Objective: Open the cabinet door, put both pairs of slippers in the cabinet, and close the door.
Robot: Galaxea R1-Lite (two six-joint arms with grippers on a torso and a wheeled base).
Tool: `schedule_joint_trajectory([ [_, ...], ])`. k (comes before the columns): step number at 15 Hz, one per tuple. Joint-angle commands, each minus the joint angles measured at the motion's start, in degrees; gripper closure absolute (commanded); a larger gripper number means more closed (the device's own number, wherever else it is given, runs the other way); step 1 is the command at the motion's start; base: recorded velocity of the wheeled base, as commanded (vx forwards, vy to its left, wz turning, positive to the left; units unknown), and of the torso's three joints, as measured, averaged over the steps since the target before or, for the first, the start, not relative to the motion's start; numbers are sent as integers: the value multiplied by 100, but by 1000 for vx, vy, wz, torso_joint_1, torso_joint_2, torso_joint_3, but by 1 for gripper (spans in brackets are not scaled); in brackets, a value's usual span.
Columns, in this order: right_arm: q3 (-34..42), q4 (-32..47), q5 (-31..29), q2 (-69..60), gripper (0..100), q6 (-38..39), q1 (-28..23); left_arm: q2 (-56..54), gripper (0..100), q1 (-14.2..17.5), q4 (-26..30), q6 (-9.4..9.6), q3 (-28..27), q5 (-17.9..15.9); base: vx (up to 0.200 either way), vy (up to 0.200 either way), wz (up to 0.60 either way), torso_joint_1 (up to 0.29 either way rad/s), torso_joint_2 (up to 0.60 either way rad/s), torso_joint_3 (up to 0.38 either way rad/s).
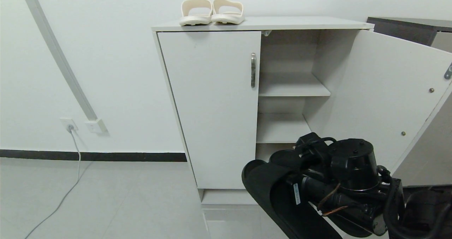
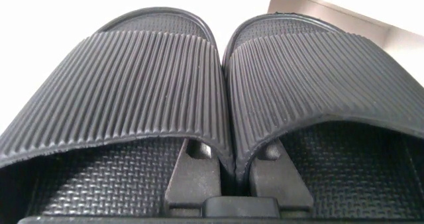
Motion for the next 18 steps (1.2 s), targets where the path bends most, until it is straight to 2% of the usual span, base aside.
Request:
schedule_joint_trajectory([
  [1, 2, -14, 1, 49, 100, -9, 8, 2, 100, 0, 99, 140, 13, 525, 0, 0, 0, 0, 0, 0],
  [2, 2, -49, -8, 75, 100, -1, 17, 2, 100, 0, 90, 167, 13, 587, 0, 0, 0, 0, 0, 0],
  [3, -15, -110, -16, 102, 100, -1, 17, 2, 100, 0, 81, 9, 13, 446, 0, 0, 0, 0, 0, 0],
  [4, -68, -181, -96, 181, 100, -1, 17, 2, 100, 0, 72, -71, 13, 279, 0, 0, 0, 0, 0, 0],
  [6, -332, -401, -535, 418, 100, 17, 17, 2, 100, 0, 72, -106, 22, 262, 0, 0, 0, 0, 0, 0],
  [10, -1123, -629, -2205, 1095, 100, 52, 105, 2, 100, 0, 72, -132, 13, 253, 0, 0, 0, 0, 0, 0],
  [12, -1597, -620, -2882, 1499, 100, 342, 122, 2, 100, 0, 72, -132, 13, 244, 0, 0, 0, 0, 0, 0],
  [15, -1747, -594, -3040, 1693, 100, 448, 158, 2, 100, 0, 72, -132, 13, 244, 0, 0, 0, 0, 0, 0],
  [18, -1747, -594, -3101, 1693, 100, 448, 158, 2, 100, 0, 72, -132, 13, 253, 0, -200, 0, 2, 4, 1],
])
